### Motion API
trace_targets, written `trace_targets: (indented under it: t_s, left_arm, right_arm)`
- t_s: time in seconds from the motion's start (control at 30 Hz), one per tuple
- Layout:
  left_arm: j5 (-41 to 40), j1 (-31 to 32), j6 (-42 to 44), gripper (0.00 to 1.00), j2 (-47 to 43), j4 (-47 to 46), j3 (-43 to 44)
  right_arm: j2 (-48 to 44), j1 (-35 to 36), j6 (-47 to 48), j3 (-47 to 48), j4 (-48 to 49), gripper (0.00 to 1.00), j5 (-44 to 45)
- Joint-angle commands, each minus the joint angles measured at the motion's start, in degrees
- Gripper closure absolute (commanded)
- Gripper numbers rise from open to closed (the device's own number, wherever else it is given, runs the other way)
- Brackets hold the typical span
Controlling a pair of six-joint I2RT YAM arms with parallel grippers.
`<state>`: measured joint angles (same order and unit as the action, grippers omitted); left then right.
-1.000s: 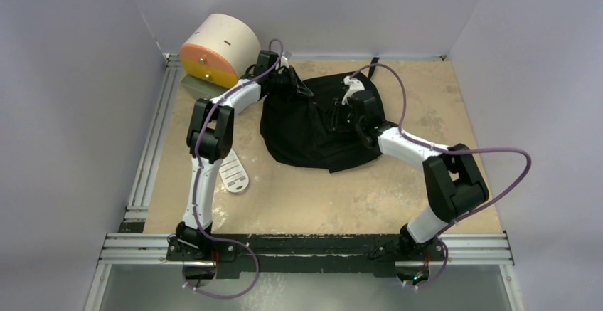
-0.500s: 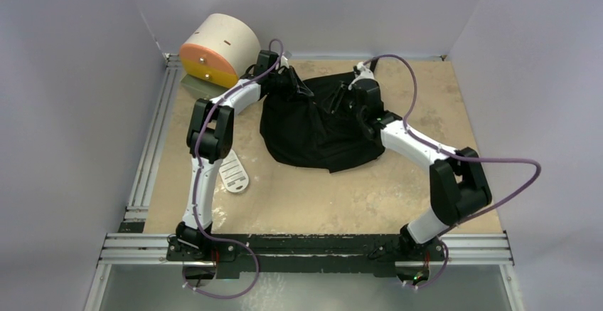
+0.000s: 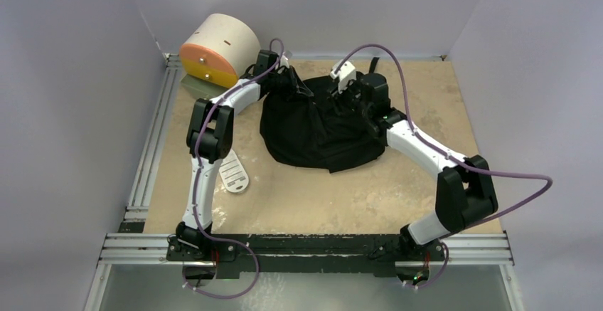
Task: Pack the student bag
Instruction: Zip the student bag at the center of the board.
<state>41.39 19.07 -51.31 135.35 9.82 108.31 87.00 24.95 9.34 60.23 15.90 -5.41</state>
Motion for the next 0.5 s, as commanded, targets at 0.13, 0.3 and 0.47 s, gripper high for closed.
trace_targets:
  t_s: [0.13, 0.3, 0.47]
  left_arm:
    - [2.6, -0.9, 2.3, 1.0, -3.3, -0.2, 3.3]
    - [2.6, -0.9, 2.9, 1.0, -3.7, 0.5, 3.2]
    - [2.8, -0.8, 3.0, 1.0, -3.7, 0.6, 3.3]
  right_arm:
    - [3.3, -1.2, 37.1, 10.5, -21.0, 0.55, -22.4]
    - [8.7, -4.2, 40.8, 16.7, -27.5, 0.56, -24.1]
    - [15.6, -5.5, 44.3, 24.9, -37.6, 0.56, -27.0]
